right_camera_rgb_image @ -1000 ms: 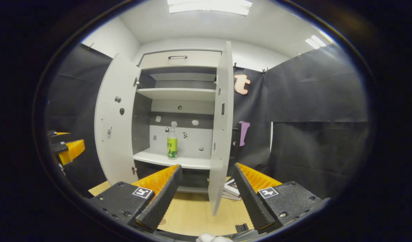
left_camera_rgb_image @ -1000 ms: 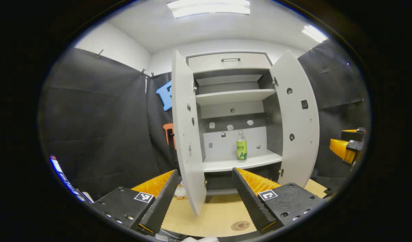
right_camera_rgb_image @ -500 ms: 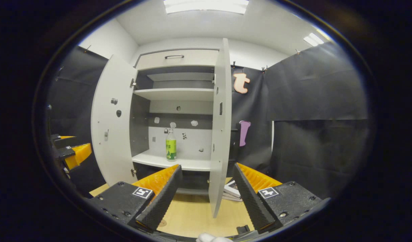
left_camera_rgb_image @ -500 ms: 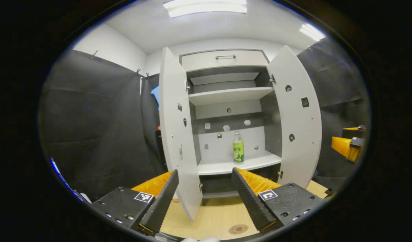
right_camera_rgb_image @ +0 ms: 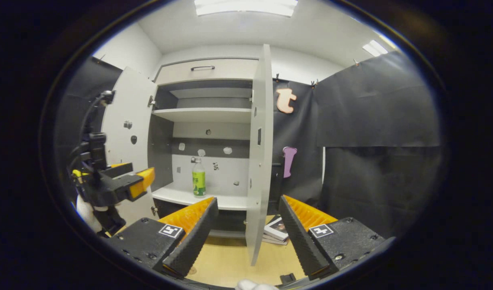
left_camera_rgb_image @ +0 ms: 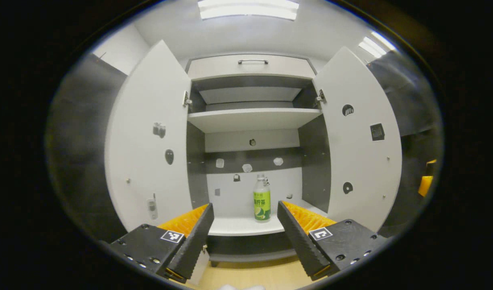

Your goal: Grasp the bottle in the cabinet with the left hand and place it on the coaster, then close the right door with the right hand and the left door with the left hand.

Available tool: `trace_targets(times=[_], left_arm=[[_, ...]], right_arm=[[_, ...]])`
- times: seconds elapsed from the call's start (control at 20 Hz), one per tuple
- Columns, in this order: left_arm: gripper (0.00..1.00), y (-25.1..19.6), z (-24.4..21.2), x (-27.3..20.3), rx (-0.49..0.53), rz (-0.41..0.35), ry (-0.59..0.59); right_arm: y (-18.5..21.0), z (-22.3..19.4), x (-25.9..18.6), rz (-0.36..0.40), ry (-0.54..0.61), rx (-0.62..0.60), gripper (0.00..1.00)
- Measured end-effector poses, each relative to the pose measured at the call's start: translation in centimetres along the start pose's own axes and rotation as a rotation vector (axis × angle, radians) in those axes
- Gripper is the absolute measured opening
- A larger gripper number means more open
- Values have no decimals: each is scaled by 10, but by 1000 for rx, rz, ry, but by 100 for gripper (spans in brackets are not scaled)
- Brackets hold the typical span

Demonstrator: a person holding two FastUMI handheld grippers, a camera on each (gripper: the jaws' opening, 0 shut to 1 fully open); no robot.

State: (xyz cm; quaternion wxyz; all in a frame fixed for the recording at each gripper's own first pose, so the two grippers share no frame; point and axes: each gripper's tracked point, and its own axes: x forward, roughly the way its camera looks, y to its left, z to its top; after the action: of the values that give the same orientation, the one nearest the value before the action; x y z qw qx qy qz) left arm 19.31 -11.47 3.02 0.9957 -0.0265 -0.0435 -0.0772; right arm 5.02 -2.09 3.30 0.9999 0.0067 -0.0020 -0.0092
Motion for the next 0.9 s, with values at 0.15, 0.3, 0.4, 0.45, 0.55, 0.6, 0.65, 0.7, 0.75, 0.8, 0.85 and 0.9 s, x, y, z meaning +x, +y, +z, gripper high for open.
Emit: trace_targets(times=[0.15,0.3,0.4,0.45,0.55,0.6,0.65,0.7,0.75,0.8,0.85,0.9], left_arm=[[97,-17,-8,52,-1,-23,9],[97,-27,-21,105,6,-27,26],[97,-32,-33,140,2,-15,44],[97,-34,-40,158,-6,-14,55],[97,-37,-61,193,-10,-3,78],[97,-41,-69,207,-10,-1,88],[96,-42,-78,220,-8,4,98],[98,-42,-83,231,-3,12,95],[98,-41,-87,241,-1,25,99],[98,-42,-90,247,-7,30,98],[98,-44,-94,253,-13,25,106],[97,-43,-98,261,-10,30,109]], right_arm=[[-6,8,4,-29,-4,-11,99],[-16,14,9,-67,-6,-19,99],[-17,19,12,-82,-5,-23,99],[-19,21,14,-91,-6,-30,99],[-20,25,17,-101,-7,-43,99],[-21,27,18,-107,-7,-50,99],[-22,26,19,-113,-6,-56,99],[-23,28,19,-120,-9,-62,99],[-23,29,18,-123,-11,-68,99],[-24,28,19,-126,-10,-74,99],[-25,27,20,-128,-7,-77,100],[-26,26,21,-129,0,-78,99]])
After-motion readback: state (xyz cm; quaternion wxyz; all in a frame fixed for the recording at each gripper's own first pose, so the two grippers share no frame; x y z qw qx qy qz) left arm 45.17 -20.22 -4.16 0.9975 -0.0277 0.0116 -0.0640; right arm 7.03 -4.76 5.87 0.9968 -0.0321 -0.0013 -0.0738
